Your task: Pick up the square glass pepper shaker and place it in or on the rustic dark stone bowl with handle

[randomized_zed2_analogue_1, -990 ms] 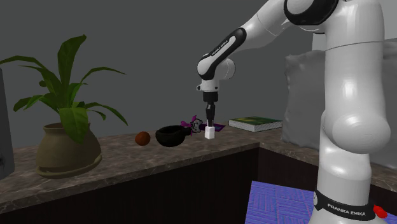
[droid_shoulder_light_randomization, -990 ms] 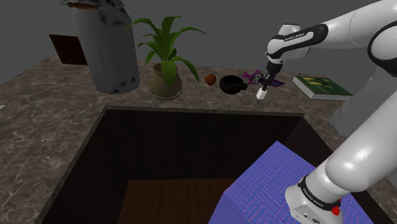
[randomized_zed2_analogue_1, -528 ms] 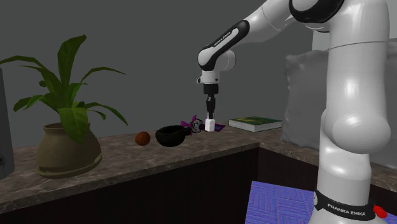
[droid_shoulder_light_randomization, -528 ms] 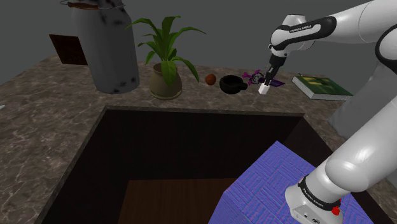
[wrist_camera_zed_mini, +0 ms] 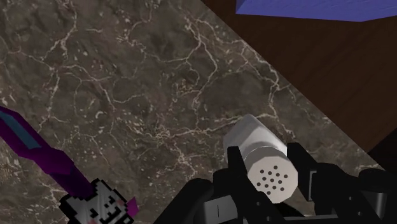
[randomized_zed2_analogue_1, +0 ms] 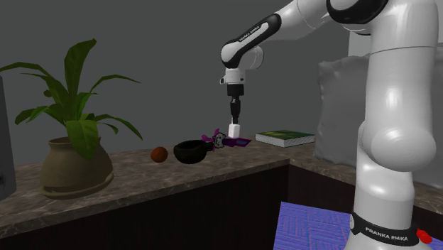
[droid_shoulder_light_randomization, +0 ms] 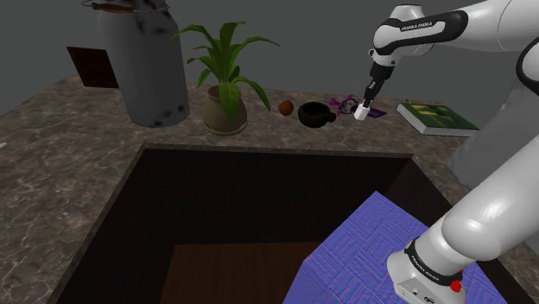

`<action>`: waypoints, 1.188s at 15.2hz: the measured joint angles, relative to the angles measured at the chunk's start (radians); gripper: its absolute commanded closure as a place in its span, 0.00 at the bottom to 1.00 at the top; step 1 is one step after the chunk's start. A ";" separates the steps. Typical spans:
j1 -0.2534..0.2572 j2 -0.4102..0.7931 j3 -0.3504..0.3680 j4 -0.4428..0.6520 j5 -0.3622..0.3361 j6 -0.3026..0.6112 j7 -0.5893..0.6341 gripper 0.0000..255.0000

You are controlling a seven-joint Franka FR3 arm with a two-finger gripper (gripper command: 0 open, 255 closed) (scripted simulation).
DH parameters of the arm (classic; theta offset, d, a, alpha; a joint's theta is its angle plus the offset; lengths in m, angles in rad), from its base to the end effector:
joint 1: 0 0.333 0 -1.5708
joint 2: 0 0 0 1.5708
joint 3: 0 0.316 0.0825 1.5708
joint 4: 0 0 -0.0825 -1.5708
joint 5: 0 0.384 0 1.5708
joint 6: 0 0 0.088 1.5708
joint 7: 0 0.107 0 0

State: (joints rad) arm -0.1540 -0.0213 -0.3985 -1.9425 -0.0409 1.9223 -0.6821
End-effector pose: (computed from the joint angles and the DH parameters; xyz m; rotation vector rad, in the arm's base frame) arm 0.4687 -0.2938 0.4886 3.1091 0.2239 -0.0278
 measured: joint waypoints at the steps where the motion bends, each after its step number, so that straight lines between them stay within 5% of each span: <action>1: 0.000 -0.005 0.001 0.007 -0.002 -0.012 0.001 1.00; 9: 0.004 0.003 0.004 0.120 0.003 -0.117 0.003 1.00; 18: 0.024 0.301 0.045 0.543 0.107 -0.263 0.062 1.00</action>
State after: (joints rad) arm -0.1296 0.2799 -0.3538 -1.3990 0.0657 1.6595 -0.6203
